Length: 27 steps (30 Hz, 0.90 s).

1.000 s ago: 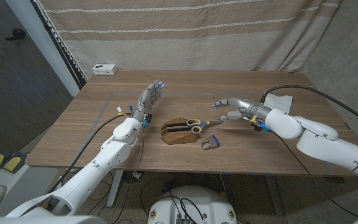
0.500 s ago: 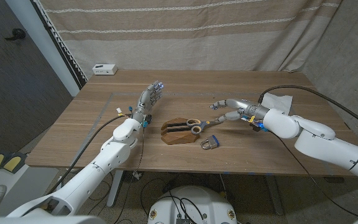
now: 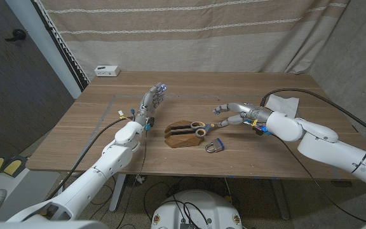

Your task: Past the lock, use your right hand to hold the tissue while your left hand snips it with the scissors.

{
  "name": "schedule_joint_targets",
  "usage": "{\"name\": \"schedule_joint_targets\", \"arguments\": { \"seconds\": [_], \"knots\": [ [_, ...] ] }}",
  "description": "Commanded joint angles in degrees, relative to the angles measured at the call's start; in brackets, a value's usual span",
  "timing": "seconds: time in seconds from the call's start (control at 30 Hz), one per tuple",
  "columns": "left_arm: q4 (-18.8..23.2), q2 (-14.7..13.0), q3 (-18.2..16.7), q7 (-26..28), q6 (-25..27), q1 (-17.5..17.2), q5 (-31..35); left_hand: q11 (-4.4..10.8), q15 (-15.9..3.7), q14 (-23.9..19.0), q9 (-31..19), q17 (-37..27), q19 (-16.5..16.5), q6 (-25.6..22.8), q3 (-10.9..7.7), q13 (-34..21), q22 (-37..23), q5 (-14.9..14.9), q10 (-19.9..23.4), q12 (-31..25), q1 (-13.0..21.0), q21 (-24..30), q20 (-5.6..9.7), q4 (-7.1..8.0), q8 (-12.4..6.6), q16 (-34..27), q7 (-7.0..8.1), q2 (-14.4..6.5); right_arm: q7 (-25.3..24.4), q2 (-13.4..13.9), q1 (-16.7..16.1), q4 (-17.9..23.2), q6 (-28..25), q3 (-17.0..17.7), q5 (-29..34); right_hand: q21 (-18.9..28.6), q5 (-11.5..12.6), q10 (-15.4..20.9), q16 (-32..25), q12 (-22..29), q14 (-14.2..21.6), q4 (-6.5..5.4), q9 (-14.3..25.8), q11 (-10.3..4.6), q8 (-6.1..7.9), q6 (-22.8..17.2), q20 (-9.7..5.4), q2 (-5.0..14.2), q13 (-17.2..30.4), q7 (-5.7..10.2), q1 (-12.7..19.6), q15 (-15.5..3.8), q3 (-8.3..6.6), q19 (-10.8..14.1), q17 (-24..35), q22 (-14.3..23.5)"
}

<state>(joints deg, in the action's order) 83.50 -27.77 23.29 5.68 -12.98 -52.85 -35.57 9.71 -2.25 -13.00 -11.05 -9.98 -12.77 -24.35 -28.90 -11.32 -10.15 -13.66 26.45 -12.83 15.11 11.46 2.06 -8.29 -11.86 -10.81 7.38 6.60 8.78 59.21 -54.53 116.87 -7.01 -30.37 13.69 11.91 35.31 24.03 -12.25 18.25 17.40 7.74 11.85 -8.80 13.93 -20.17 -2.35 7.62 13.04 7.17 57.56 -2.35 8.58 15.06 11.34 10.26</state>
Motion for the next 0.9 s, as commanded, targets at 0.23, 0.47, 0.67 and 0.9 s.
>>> {"name": "schedule_joint_targets", "arguments": {
  "seconds": [0.23, 0.47, 0.67, 0.9],
  "knots": [
    [0.10, -0.12, -0.13, 0.23, -0.21, -0.36, 0.12, 0.13, -8.75, 0.09, -0.17, -0.26, 0.12, 0.07, -0.32, -0.17, -0.17, -0.26, 0.27, 0.18, -0.11, -0.06, 5.18, 0.16, 0.03, 0.10, -0.15, -0.27, 2.79, -1.54, 2.85, -1.23, 0.66, -2.56, 3.50, -0.14, 0.02, -0.54, 0.36, -0.28, -0.65, 0.51, 0.18, 0.14, -0.33, 0.89, -6.23, 0.07, -0.09, -0.53, 1.71, -10.25, 0.20, 0.00, 0.04, 0.29],
    [0.17, -0.09, -0.19, 0.50, -0.37, -0.42, 0.28, 0.15, -8.76, 0.13, -0.17, -0.25, 0.11, -0.05, -0.37, -0.17, -0.16, -0.27, 0.23, 0.23, -0.06, -0.06, 5.17, 0.12, -0.01, 0.13, -0.23, -0.29, 3.50, -1.78, 3.11, -1.50, 0.81, -2.78, 3.76, -0.21, 0.07, -0.57, 0.47, -0.37, -0.89, 0.53, 0.18, 0.19, -0.36, 0.86, -6.22, -0.02, -0.16, -0.52, 2.16, -10.20, 0.21, -0.22, 0.03, 0.28],
    [0.38, -0.42, -0.10, 0.28, -0.05, -0.43, 0.37, 0.21, -8.81, 0.05, -0.17, -0.24, 0.10, -0.31, -0.44, -0.17, -0.15, -0.28, 0.49, 0.15, 0.04, -0.06, 5.18, 0.06, -0.11, 0.09, -0.15, -0.31, 3.81, -2.02, 3.46, -1.68, 0.63, -3.20, 4.84, -0.21, 0.09, -0.85, 0.53, -0.57, -1.07, 0.35, 0.16, -0.06, -0.28, 0.47, -6.27, 0.00, -0.25, -0.32, 2.36, -10.12, 0.28, -0.27, 0.04, 0.28],
    [0.20, -0.69, 0.13, -0.17, 0.22, 0.11, 0.70, 0.13, -8.69, 0.08, -0.17, -0.24, 0.17, -0.34, -0.40, -0.17, -0.15, -0.28, 0.33, 0.25, -0.03, -0.08, 5.07, 0.06, -0.10, 0.10, -0.09, -0.19, 4.79, -2.30, 4.06, -1.80, 0.27, -3.67, 5.66, -0.29, 0.00, -0.36, 0.60, -0.49, -1.37, -0.13, 0.17, -1.00, 0.14, -0.90, -6.32, 0.17, -0.35, 0.75, 2.28, -10.07, 0.47, -0.56, 0.07, 0.28]
  ]
}}
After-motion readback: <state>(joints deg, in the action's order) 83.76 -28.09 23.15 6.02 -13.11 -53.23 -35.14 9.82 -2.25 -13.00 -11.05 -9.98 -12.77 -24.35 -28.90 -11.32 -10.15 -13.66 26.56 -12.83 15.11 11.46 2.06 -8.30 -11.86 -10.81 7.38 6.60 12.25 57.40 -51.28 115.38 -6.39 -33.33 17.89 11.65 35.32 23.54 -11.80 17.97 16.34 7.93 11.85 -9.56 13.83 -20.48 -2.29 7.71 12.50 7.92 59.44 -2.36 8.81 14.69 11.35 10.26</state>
